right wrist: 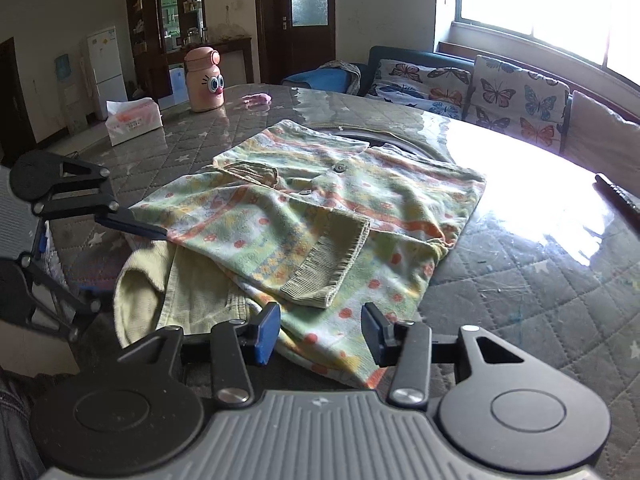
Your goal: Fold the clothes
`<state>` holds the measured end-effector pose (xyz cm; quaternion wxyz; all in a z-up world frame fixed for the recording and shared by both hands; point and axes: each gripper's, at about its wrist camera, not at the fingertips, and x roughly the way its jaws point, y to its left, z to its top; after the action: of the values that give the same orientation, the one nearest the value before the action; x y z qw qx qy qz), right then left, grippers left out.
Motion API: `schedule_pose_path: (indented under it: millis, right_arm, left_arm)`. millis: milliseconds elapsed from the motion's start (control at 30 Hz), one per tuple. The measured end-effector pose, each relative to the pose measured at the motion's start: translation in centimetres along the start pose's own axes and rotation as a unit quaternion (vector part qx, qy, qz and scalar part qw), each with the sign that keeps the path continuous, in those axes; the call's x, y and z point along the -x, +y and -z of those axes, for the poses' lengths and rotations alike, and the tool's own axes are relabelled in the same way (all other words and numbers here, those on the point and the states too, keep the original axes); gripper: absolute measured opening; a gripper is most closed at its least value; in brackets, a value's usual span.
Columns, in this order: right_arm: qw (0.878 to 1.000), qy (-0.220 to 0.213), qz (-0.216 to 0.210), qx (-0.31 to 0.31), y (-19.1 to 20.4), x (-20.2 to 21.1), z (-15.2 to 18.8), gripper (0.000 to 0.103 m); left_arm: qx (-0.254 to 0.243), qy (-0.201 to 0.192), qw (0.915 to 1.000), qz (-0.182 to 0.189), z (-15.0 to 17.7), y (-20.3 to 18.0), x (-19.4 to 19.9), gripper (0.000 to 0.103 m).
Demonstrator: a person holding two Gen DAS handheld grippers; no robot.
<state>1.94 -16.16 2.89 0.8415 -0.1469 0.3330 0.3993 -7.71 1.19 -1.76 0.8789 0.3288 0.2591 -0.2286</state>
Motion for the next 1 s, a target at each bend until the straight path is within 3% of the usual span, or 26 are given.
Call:
schedule_pose_path:
  millis: [67, 100, 167, 233, 467, 567, 667, 733, 833, 1000]
  right_arm:
    - [1.0, 0.0, 0.001, 0.009, 0.1, 0.3, 0.2, 0.048]
    - [1.0, 0.001, 0.002, 0.018, 0.3, 0.4, 0.3, 0.052]
    - [0.999, 0.001, 0.001, 0.036, 0.6, 0.5, 0.5, 0.06]
    - [0.998, 0.001, -0.002, 0.062, 1.2, 0.5, 0.6, 0.061]
    - [0.993, -0.033, -0.018, 0.115, 3.5, -1.1, -0.2, 0.06]
    - [0.993, -0.031, -0.03, 0.112, 3.8, -2.3, -0.9, 0.049]
    - [0.995, -0.015, -0.045, 0.092, 3.4, -3.3, -1.7, 0.019]
    - [0.997, -0.006, -0.058, 0.053, 2.5, -3.5, -2.4, 0.015]
    - [0.997, -0.013, -0.067, 0.023, 1.4, -3.1, -3.6, 0.011]
    - [0.997, -0.038, -0.061, 0.02, 0.5, -2.4, -5.0, 0.008]
  left_arm:
    - [0.042, -0.007, 0.9991, 0.002, -0.4, 1.4, 0.1, 0.019]
    - [0.066, -0.009, 0.9978, -0.001, -0.6, 2.2, 0.1, 0.016]
    - [0.117, -0.014, 0.9931, -0.001, -0.9, 4.0, 0.1, 0.014]
    - [0.159, -0.019, 0.987, -0.002, -1.3, 5.7, 0.0, 0.013]
    - [0.203, -0.019, 0.979, -0.005, -1.8, 8.3, -0.9, 0.013]
    - [0.206, -0.017, 0.9784, -0.01, -1.4, 8.4, -0.5, 0.013]
    - [0.207, -0.015, 0.9782, -0.015, -0.7, 8.3, 0.2, 0.017]
    - [0.207, -0.013, 0.978, -0.019, -0.3, 8.2, 0.7, 0.018]
    - [0.208, -0.011, 0.9778, -0.025, 0.3, 8.1, 1.3, 0.04]
    - [0.184, 0.0, 0.9818, -0.048, 1.7, 7.0, 2.9, 0.048]
